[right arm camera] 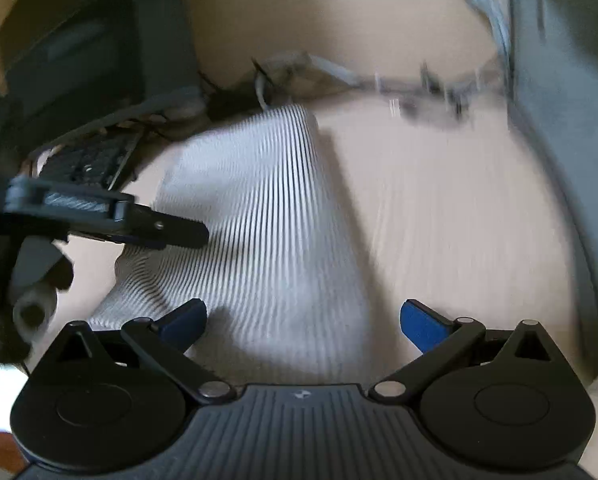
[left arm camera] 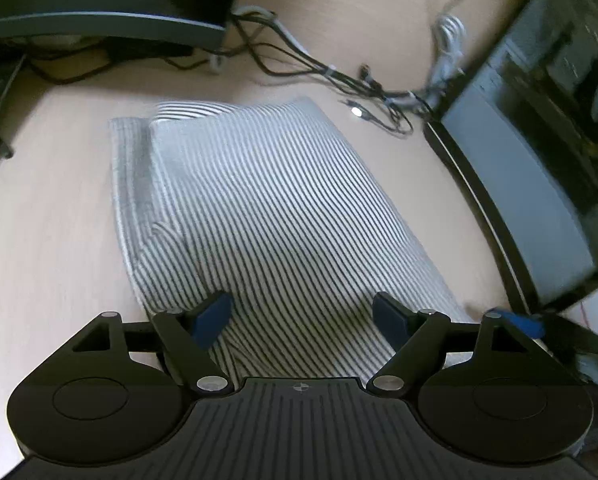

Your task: Fold clothes

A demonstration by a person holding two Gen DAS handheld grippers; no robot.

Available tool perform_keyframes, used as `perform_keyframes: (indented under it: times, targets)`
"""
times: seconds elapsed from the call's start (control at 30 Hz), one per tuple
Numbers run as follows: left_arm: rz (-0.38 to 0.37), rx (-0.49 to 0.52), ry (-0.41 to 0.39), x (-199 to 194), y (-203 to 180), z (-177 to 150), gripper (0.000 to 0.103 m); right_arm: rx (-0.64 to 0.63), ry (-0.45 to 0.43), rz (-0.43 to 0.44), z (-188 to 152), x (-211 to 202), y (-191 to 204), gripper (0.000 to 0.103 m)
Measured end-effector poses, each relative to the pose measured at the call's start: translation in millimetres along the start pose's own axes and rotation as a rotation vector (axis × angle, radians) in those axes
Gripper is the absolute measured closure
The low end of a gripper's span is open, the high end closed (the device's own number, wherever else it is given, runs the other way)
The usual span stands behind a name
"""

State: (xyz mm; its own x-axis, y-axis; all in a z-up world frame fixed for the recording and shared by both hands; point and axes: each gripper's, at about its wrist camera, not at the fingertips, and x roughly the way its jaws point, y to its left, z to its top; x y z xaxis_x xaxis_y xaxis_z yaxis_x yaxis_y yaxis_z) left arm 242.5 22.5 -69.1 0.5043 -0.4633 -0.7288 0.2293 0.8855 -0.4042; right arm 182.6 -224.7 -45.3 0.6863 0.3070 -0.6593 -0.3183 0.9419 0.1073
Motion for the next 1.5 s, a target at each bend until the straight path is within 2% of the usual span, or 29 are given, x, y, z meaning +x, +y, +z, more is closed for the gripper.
perform_keyframes:
  times: [0.1,0.2,0.27,0.37,0.4,0.57,0.87,0.93,1.0,1.07,1.13,1.23,1.3,1.4,1.5]
  targets:
    - [0.035,-0.028,-0.039,-16.3,4.0,-4.7,0.015,-0.149,-0.052,-0.019,5.4,-19.9,8.7,0.0]
    - [0.081,-0.052,-0.082,-34.6,8.5,-7.3,0.012,-0.283,-0.043,0.002,7.6,-31.7,18.4,0.0]
    - [0.133,-0.053,-0.119,-48.9,12.1,-9.7,0.01,-0.383,-0.022,0.047,4.2,-36.7,27.1,0.001]
    - [0.194,-0.057,-0.155,-63.1,16.3,-14.9,0.008,-0.543,0.02,0.136,-7.9,-41.0,46.2,0.014]
    - [0.209,-0.063,-0.164,-66.8,17.9,-16.9,0.008,-0.595,0.035,0.164,-12.3,-41.1,53.3,0.015]
    - [0.216,-0.085,-0.173,-77.9,20.1,-27.2,0.008,-0.794,0.053,0.21,-34.4,-27.2,82.1,0.015]
    - [0.233,-0.089,-0.203,-94.2,19.0,-35.8,0.007,-1.002,0.029,0.202,-49.3,-4.7,97.7,0.015]
    - [0.233,-0.088,-0.199,-95.0,19.4,-37.0,0.007,-0.994,0.026,0.204,-47.2,-0.2,97.5,0.016]
    - [0.232,-0.088,-0.195,-94.9,20.1,-37.9,0.007,-0.979,0.033,0.208,-44.3,2.6,97.8,0.026]
    - [0.228,-0.086,-0.192,-94.7,21.1,-38.5,0.006,-0.951,0.051,0.215,-39.9,5.3,98.2,0.029]
    - [0.222,-0.084,-0.192,-94.2,22.1,-37.9,0.006,-0.861,0.1,0.231,-28.9,10.6,93.1,0.03]
    - [0.208,-0.077,-0.2,-95.2,24.0,-37.3,0.006,-0.732,0.153,0.242,-13.8,19.5,87.9,0.039]
    - [0.194,-0.052,-0.212,-98.6,23.9,-38.8,0.006,-0.612,0.192,0.257,0.5,23.5,80.6,0.049]
    - [0.143,0.085,-0.223,-105.9,15.3,-47.8,0.002,-0.351,0.256,0.305,24.6,31.4,55.1,0.057]
    - [0.082,0.337,-0.166,-103.7,-8.2,-67.1,0.0,-0.121,0.303,0.354,35.1,37.9,27.5,0.058]
